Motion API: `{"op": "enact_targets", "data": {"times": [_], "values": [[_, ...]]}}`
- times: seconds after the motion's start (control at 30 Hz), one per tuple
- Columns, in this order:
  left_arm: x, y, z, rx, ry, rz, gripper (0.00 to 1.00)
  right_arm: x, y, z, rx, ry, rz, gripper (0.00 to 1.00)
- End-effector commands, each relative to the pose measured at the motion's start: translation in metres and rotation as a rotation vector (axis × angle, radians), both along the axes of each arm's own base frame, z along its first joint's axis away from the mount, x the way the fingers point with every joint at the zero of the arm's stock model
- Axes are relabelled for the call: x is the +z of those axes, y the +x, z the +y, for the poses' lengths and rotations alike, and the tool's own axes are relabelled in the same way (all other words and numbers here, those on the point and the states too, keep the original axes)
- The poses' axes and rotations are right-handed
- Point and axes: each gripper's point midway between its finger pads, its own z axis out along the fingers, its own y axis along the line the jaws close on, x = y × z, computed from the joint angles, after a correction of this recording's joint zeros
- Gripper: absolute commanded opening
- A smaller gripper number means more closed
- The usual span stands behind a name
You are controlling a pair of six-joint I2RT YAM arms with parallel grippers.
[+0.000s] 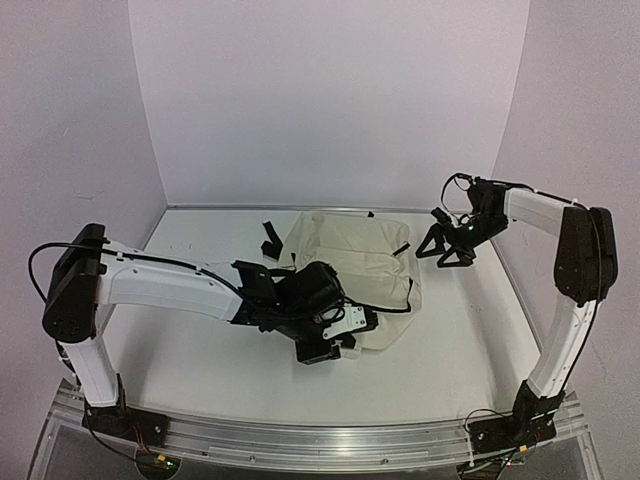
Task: Pack the student bag
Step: Adjust the student bag at the center of the board.
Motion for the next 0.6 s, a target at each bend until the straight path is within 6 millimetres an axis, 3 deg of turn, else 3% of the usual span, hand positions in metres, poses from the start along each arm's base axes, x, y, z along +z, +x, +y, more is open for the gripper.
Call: {"op": "enact_targets", "data": {"times": [0.0,0.17,0.37,0.47,0.57], "values": [[0.009,0.027,-0.021,-0.039,-0.057,-0.139,0.53,0.021,-0.007,0.0,0.008,0.007,-0.042,0.98],[0.006,0.042,-0.028,-0.011,-0.052,-0.199,0.53,0.02,-0.012,0.0,0.012,0.009,-0.034,0.98],[-0.001,0.042,-0.026,-0.018,-0.028,-0.188,0.52,0.019,-0.013,0.001,0.012,0.014,-0.027,0.98],[-0.008,0.037,-0.024,-0.02,0.008,-0.137,0.33,0.02,-0.013,0.001,0.013,0.016,-0.027,0.98],[0.009,0.038,-0.03,0.021,0.008,-0.099,0.08,0.021,-0.013,0.0,0.013,0.005,-0.032,0.98]]}}
